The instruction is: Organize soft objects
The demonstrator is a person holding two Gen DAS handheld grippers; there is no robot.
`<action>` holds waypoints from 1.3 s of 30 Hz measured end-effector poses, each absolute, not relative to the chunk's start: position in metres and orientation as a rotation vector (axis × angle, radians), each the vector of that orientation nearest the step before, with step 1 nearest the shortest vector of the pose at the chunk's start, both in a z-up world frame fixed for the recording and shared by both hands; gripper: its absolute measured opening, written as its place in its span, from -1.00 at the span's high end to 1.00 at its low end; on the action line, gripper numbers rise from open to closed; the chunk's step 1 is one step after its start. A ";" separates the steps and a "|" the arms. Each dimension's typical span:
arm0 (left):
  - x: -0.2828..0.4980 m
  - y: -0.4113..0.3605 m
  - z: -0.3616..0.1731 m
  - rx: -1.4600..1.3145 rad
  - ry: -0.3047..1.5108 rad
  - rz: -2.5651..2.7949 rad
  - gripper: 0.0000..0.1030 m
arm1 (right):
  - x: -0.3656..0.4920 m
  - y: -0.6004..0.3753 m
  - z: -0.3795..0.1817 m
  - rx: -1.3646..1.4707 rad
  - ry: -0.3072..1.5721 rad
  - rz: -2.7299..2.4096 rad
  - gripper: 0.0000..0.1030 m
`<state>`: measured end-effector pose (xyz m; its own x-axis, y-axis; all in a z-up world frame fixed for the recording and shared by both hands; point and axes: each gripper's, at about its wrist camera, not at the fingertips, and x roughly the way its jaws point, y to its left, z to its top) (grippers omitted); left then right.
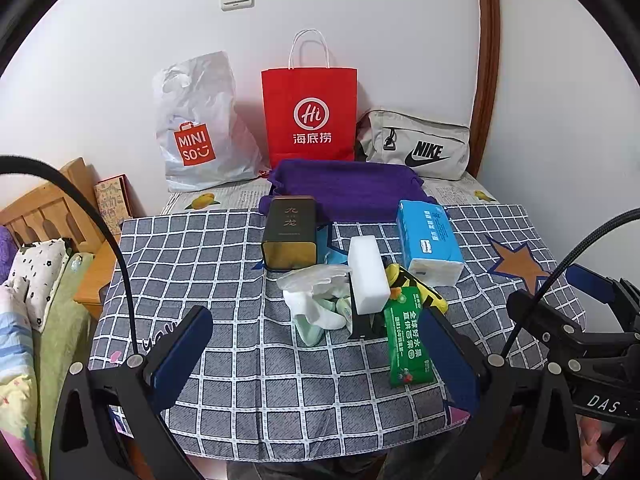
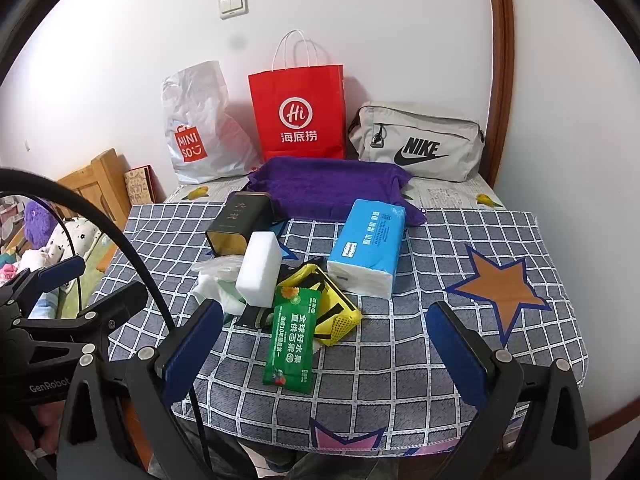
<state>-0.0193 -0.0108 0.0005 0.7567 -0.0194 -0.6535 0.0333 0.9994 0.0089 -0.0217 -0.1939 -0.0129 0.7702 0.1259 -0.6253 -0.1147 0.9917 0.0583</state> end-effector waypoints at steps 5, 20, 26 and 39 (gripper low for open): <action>-0.020 -0.010 0.001 0.021 0.713 -0.029 -1.00 | -0.022 -0.194 -0.012 0.014 0.678 0.128 -0.95; -0.019 -0.007 -0.002 0.022 0.717 -0.033 -1.00 | -0.020 -0.194 -0.014 0.015 0.689 0.123 -0.95; -0.008 0.002 -0.014 0.012 0.749 -0.003 -1.00 | -0.011 -0.197 -0.024 0.029 0.709 0.126 -0.95; 0.023 0.039 -0.060 -0.064 0.854 0.061 -1.00 | 0.024 -0.197 -0.095 0.050 0.858 0.154 -0.93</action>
